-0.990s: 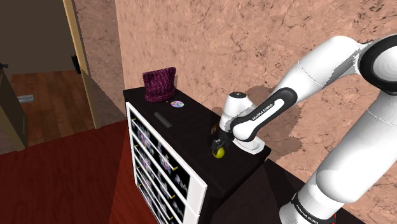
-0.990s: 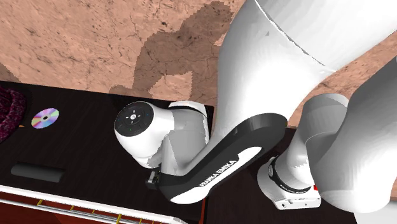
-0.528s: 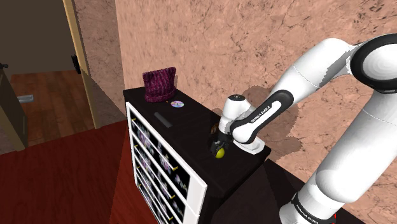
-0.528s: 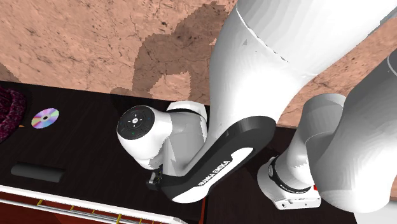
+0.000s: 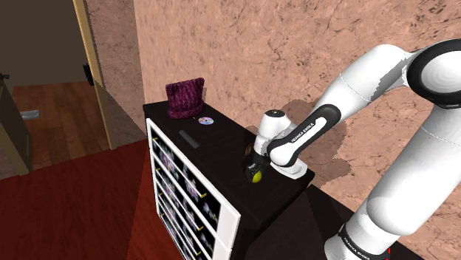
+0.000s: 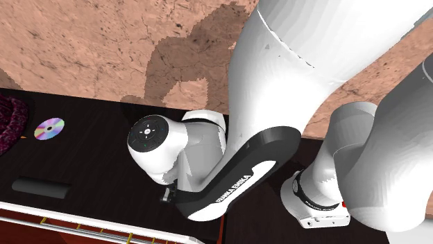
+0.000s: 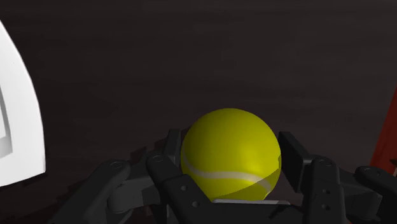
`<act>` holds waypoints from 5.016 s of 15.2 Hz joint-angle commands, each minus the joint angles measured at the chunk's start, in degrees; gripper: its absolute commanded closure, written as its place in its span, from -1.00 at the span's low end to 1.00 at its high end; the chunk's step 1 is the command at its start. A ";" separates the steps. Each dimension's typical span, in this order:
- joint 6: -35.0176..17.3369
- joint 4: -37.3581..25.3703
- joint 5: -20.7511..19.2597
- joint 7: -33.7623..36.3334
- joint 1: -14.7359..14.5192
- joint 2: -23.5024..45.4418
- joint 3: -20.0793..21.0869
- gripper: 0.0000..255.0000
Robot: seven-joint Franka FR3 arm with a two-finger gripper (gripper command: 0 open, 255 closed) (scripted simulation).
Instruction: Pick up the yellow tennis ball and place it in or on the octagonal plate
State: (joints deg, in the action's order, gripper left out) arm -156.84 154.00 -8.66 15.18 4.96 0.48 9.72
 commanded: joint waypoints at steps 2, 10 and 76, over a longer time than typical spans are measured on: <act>0.00 -0.01 0.00 0.00 0.00 0.00 0.00 1.00; 5.48 -0.26 3.44 -2.70 -0.50 -5.41 0.18 1.00; 10.50 -0.95 2.29 -35.66 11.69 -11.24 -21.39 -1.00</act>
State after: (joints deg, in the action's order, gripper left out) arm -146.49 153.06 -6.35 -20.49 16.65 -10.66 -11.68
